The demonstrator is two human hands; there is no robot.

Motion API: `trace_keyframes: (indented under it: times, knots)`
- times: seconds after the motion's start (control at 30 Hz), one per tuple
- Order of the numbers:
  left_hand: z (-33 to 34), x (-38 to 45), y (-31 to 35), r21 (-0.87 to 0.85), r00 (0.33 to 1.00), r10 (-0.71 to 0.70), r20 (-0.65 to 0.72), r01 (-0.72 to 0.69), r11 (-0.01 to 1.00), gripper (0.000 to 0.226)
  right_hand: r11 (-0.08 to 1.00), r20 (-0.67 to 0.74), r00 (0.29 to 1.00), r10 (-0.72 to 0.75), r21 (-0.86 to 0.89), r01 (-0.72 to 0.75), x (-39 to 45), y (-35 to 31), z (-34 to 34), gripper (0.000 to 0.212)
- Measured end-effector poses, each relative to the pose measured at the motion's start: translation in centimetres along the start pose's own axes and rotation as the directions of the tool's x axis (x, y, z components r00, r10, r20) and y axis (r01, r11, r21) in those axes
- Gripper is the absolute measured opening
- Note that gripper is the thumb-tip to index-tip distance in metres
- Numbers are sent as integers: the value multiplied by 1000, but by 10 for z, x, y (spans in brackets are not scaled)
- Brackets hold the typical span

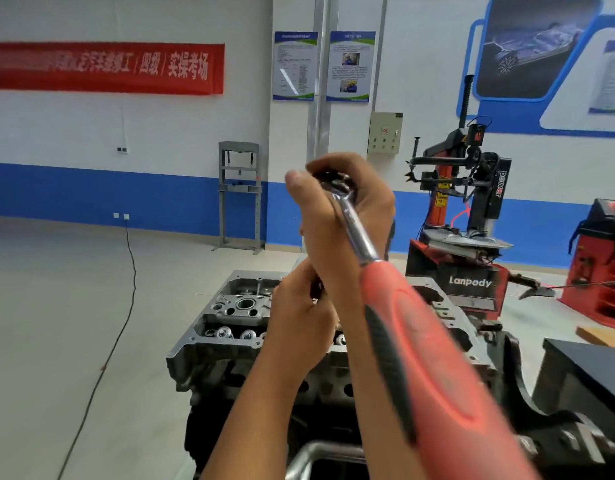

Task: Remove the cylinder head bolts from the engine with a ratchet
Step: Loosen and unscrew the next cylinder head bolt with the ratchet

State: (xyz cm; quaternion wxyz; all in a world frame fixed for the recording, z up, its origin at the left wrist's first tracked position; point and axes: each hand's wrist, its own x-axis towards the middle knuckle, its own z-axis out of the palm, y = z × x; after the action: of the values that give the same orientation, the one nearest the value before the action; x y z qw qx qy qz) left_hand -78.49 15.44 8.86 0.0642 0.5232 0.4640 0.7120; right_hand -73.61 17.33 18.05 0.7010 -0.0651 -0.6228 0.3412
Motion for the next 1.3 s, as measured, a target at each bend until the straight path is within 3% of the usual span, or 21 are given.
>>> trace_keyframes:
  times: [0.1, 0.17, 0.23, 0.33, 0.43, 0.53, 0.6, 0.67, 0.77, 0.87, 0.97, 1.07, 1.17, 1.23, 1.3]
  knots:
    - [-14, 0, -3, -61, 986, -25, 162, 35, 998, 26, 968, 140, 980, 139, 189, -164, 5, -1, -9, 8]
    - [-16, 0, -3, -12, 983, -36, 179, 39, 999, 25, 897, 209, 957, 199, 356, -264, 10, -2, -18, 5]
    - [-11, 0, -4, 17, 991, -25, 132, 23, 1000, 33, 855, 179, 956, 235, 429, -290, 11, -2, -23, 9]
    - [-5, 0, -5, -27, 997, -23, 78, 25, 999, 46, 909, -11, 987, 158, 393, -141, 6, 2, -15, 10]
    - [-7, 0, -7, -73, 997, -58, 53, 62, 995, 57, 987, -167, 986, 17, 163, 11, 2, 4, -1, 13]
    - [-12, 1, -7, -108, 992, -68, 102, 79, 991, 41, 995, -79, 996, 46, 96, -38, 3, 2, -1, 14]
    - [-17, 0, -6, -137, 980, -66, 186, 92, 986, 20, 973, 85, 988, 132, 180, -145, 7, 1, -10, 11]
    - [-18, -1, -7, -85, 971, -71, 229, 93, 992, 21, 907, 199, 963, 184, 343, -244, 12, 0, -19, 10]
    - [-14, -1, -10, 35, 982, -46, 183, 41, 999, 35, 863, 101, 972, 212, 448, -235, 13, 2, -19, 14]
    - [-10, 0, -11, 56, 993, -40, 110, 34, 998, 51, 985, -139, 990, -10, 167, 33, 6, 10, -7, 14]
    - [-15, 1, -13, 94, 995, -59, 83, 51, 994, 53, 978, -147, 968, -201, -85, 190, 1, 11, 6, 11]
    - [-23, -1, -10, 45, 989, -57, 135, 51, 998, 48, 998, 1, 1000, -4, 67, 4, 3, 5, 2, 8]
    - [-21, -5, -5, 20, 969, -89, 231, 87, 996, 32, 906, 228, 957, 180, 340, -251, 11, 0, -17, 5]
    - [-17, -3, -7, 88, 977, -77, 200, 61, 994, 30, 844, 226, 947, 230, 438, -310, 13, -1, -24, 11]
    - [-12, -2, -6, 162, 987, -41, 153, 16, 987, 34, 871, 89, 970, 224, 428, -241, 12, 2, -23, 12]
